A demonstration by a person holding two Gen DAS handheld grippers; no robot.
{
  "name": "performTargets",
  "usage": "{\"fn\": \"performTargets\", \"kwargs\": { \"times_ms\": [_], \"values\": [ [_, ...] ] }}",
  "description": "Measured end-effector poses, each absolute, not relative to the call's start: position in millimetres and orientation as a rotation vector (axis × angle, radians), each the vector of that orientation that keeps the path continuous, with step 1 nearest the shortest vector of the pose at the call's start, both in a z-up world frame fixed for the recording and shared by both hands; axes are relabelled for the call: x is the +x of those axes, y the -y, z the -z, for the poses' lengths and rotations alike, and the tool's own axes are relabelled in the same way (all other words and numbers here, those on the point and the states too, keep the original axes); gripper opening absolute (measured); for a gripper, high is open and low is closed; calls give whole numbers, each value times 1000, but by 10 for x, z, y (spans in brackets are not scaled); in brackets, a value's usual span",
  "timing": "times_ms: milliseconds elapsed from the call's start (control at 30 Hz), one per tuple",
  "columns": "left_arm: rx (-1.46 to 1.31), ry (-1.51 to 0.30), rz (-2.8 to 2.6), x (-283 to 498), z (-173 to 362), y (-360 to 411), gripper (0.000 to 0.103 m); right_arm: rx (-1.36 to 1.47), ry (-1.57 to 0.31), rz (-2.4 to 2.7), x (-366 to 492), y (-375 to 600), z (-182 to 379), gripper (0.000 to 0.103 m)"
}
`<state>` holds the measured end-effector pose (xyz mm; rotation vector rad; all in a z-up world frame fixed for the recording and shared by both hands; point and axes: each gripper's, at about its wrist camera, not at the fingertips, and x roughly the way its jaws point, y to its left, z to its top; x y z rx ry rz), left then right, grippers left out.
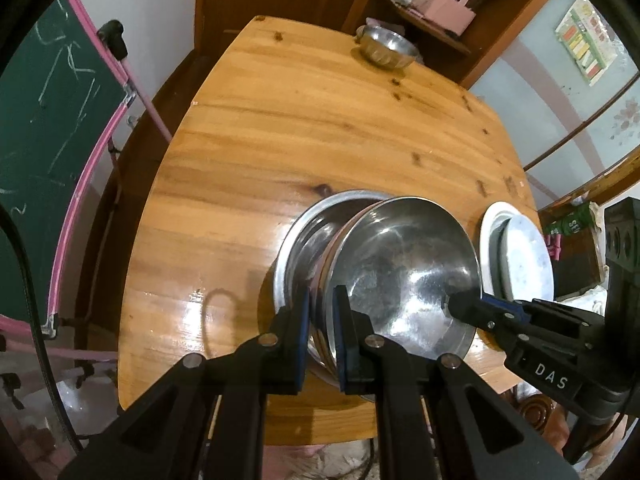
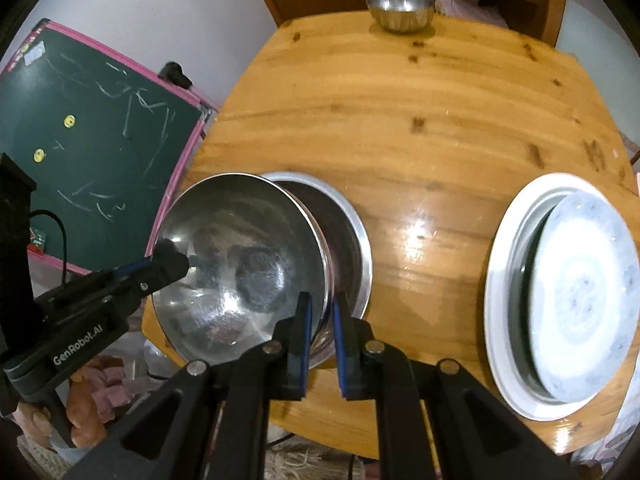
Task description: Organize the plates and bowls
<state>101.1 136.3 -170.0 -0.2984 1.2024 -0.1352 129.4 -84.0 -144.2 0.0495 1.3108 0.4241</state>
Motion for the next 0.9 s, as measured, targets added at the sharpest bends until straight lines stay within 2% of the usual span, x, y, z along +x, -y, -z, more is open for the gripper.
{"fn": "performTargets", "kwargs": {
  "times_ms": [533, 900],
  "values": [
    [-309, -1251, 141, 1207, 1977, -1361, 8, 28, -1311, -388, 1410, 804, 1567, 10],
    [-313, -1251, 153, 1240, 1931, -1353, 24, 39, -1313, -393, 1467, 837, 1563, 11]
  ]
}}
